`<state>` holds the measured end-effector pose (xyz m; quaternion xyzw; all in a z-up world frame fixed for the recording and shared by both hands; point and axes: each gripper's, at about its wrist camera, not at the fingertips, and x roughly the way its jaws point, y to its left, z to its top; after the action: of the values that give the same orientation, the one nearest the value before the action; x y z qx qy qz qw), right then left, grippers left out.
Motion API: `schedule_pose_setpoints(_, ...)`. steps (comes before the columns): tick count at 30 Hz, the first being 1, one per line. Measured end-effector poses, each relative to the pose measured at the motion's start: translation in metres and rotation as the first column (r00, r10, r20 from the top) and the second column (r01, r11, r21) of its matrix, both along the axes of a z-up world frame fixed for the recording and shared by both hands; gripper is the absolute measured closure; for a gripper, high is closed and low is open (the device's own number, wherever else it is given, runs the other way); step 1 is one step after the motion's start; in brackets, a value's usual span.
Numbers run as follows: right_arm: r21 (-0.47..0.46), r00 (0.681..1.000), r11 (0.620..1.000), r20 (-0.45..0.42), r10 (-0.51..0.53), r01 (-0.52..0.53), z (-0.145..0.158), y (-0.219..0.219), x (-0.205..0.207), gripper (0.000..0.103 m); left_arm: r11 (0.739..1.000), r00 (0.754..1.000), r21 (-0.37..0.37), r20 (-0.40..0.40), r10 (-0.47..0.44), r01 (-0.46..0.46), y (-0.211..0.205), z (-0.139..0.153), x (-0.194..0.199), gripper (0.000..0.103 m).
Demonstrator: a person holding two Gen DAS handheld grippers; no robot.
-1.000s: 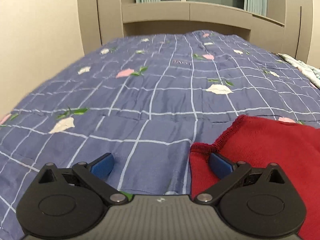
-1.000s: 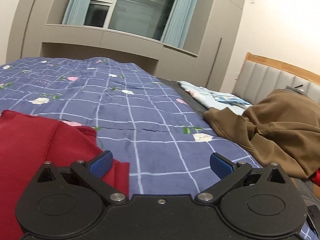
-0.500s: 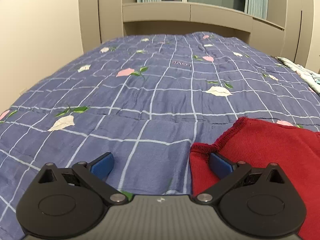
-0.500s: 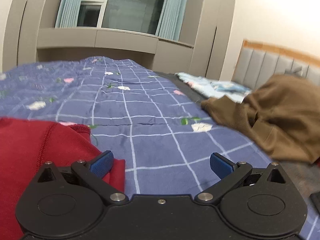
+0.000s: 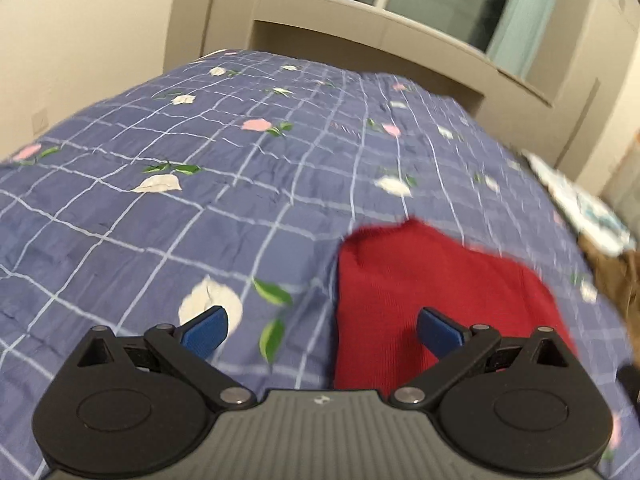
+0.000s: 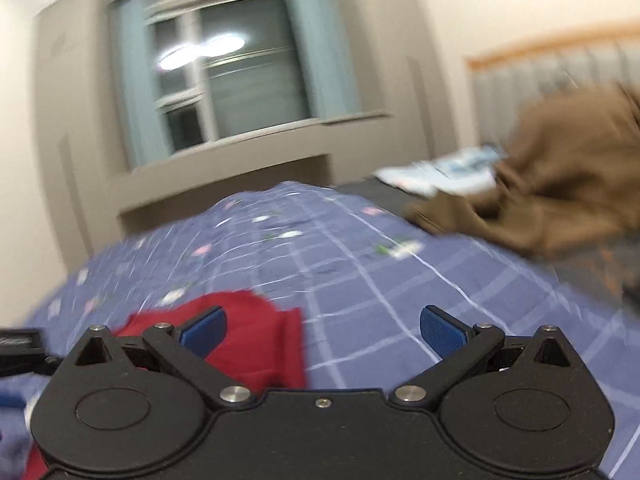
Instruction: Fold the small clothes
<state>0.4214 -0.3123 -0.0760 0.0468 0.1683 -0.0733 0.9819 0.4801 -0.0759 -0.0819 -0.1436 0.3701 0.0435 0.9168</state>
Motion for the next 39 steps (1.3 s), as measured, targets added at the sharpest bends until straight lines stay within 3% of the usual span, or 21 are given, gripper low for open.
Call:
schedule_pose_setpoints(2, -0.063, 0.998, 0.998, -0.065, 0.021, -0.025, -0.001, 0.010, 0.013, 0.001, 0.999, 1.000, 0.040, -0.010, 0.004, -0.003, -0.007, -0.003, -0.005, 0.001)
schedule_pose_setpoints(5, -0.147, 0.983, 0.989, -0.183, -0.009, -0.019, -0.018, 0.009, 0.026, 0.001, 0.999, 1.000, 0.024, -0.007, 0.024, -0.024, -0.006, -0.007, -0.014, 0.001)
schedule_pose_setpoints(6, -0.118, 0.977, 0.993, -0.211, -0.003, -0.023, -0.024, 0.001, 0.027, 0.001, 1.000, 1.000, 0.010, -0.015, 0.025, -0.025, -0.004, -0.010, -0.014, 0.000)
schedule_pose_setpoints(8, 0.002, 0.978, 1.000, -0.211, 0.011, -0.011, -0.029, -0.017, 0.023, 0.001, 1.000, 0.999, -0.012, -0.033, 0.008, -0.008, -0.002, -0.016, -0.014, 0.000)
schedule_pose_setpoints(11, 0.075, 0.973, 0.997, -0.229, 0.006, 0.011, -0.036, -0.029, 0.027, 0.001, 1.000, 0.999, -0.022, -0.035, -0.004, 0.003, -0.001, -0.024, -0.013, 0.000)
schedule_pose_setpoints(19, 0.096, 0.978, 0.995, -0.208, 0.012, 0.009, -0.039, -0.031, 0.024, 0.000, 0.999, 1.000, 0.038, 0.002, -0.004, 0.004, -0.012, -0.028, -0.018, 0.000)
schedule_pose_setpoints(39, 0.105, 0.980, 0.994, -0.201, 0.014, 0.007, -0.040, -0.033, 0.024, 0.000, 0.999, 1.000, 0.041, 0.004, -0.009, 0.009, -0.013, -0.029, -0.017, 0.000)
